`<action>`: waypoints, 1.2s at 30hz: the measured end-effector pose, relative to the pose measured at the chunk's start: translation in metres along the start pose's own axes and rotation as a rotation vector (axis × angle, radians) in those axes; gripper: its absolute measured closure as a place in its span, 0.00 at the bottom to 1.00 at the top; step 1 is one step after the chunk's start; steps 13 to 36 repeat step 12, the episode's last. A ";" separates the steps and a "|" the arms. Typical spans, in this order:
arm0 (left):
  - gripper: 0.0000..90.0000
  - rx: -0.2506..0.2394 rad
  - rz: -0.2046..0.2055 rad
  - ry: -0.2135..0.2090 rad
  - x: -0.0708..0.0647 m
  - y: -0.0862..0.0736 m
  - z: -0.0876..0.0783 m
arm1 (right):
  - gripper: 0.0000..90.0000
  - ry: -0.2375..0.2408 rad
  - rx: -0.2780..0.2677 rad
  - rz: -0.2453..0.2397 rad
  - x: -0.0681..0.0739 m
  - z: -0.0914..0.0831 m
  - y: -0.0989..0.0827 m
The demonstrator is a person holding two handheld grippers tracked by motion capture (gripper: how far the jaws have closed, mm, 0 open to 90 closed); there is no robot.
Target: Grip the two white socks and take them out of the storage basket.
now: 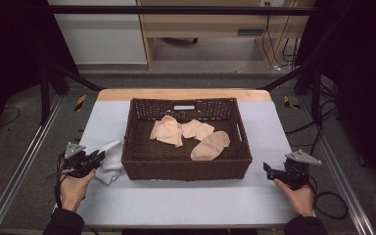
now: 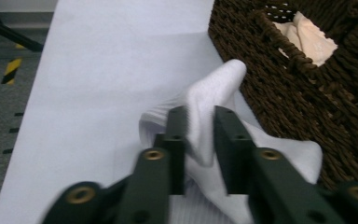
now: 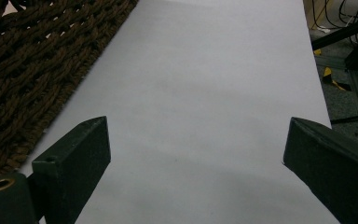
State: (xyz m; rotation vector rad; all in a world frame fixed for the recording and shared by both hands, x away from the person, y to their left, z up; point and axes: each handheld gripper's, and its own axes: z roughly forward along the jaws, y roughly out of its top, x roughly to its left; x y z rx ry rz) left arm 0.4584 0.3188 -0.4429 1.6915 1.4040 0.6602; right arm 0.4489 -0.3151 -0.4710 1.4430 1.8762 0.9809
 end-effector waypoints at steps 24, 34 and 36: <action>0.33 -0.113 -0.047 -0.022 -0.002 0.000 -0.035 | 0.09 -0.002 -0.006 0.010 0.000 -0.003 -0.001; 0.33 -0.113 -0.047 -0.022 -0.002 0.000 -0.035 | 0.09 -0.002 -0.006 0.010 0.000 -0.003 -0.001; 0.33 -0.113 -0.047 -0.022 -0.002 0.000 -0.035 | 0.09 -0.002 -0.006 0.010 0.000 -0.003 -0.001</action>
